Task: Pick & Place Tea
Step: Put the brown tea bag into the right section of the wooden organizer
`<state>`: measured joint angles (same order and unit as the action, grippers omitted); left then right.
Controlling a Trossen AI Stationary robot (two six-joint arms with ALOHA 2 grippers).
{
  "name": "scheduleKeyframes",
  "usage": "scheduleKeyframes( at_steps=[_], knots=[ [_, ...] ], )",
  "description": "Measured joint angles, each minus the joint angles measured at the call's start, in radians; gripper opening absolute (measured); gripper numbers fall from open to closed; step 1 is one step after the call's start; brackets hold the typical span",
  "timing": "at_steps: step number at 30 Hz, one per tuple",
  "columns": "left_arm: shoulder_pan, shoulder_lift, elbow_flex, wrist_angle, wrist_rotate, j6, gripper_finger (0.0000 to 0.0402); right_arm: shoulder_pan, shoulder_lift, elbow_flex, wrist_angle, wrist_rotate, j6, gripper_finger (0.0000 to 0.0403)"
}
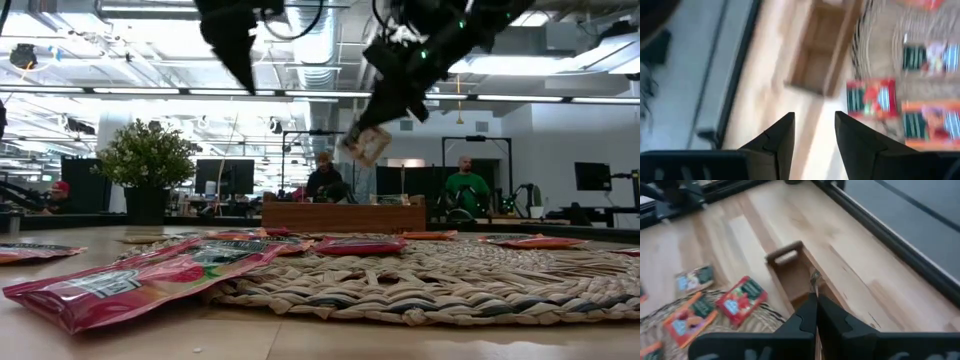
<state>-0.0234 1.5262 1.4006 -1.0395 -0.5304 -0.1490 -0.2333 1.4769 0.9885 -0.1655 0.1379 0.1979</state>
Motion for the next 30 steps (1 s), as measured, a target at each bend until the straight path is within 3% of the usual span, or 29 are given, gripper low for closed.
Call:
scheduleKeyframes(
  at_steps=[3,7,16,22,30],
  knots=[
    [0.017,0.0,0.0,-0.043,0.029,-0.046,0.0133,-0.018,-0.017,-0.058,0.038,-0.002,0.029,0.0],
    [0.034,-0.032,-0.057,0.03,0.032,-0.058,0.0133,-0.029,-0.08,-0.149,0.115,0.014,0.064,0.0],
    [0.05,-0.278,-0.416,0.404,0.111,-0.102,0.0133,-0.039,-0.259,-0.417,0.41,0.071,0.193,0.0],
    [0.05,-0.441,-0.591,0.535,0.141,-0.194,0.0133,-0.036,-0.213,-0.512,0.601,0.121,0.249,0.0],
    [0.05,-0.617,-0.76,0.682,0.136,-0.212,0.0133,-0.035,-0.044,-0.512,0.779,0.128,0.252,0.0]
  ],
)
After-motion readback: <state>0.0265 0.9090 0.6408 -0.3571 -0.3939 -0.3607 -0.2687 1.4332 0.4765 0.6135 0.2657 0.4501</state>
